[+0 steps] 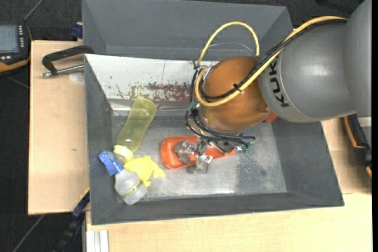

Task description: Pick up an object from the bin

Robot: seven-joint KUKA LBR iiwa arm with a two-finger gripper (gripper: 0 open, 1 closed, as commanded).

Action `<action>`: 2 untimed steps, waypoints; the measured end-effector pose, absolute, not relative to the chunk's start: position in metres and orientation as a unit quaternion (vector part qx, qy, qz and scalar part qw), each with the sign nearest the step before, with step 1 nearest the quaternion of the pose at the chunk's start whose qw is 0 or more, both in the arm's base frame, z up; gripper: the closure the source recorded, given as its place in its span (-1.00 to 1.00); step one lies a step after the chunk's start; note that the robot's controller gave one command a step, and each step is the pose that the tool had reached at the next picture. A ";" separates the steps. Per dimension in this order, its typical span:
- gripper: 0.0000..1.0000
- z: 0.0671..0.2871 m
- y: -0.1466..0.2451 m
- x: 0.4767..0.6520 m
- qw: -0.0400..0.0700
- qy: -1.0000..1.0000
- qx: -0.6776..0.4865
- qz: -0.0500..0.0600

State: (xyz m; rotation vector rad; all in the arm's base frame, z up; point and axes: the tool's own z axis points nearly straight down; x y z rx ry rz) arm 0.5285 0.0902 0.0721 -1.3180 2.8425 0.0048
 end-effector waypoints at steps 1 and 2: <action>1.00 0.073 0.088 0.541 0.006 0.908 -0.419 0.002; 1.00 0.072 0.095 0.555 0.007 0.910 -0.415 0.001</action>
Offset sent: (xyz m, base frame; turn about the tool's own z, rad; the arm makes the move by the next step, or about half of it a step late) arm 0.0247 0.0036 -0.0021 0.0104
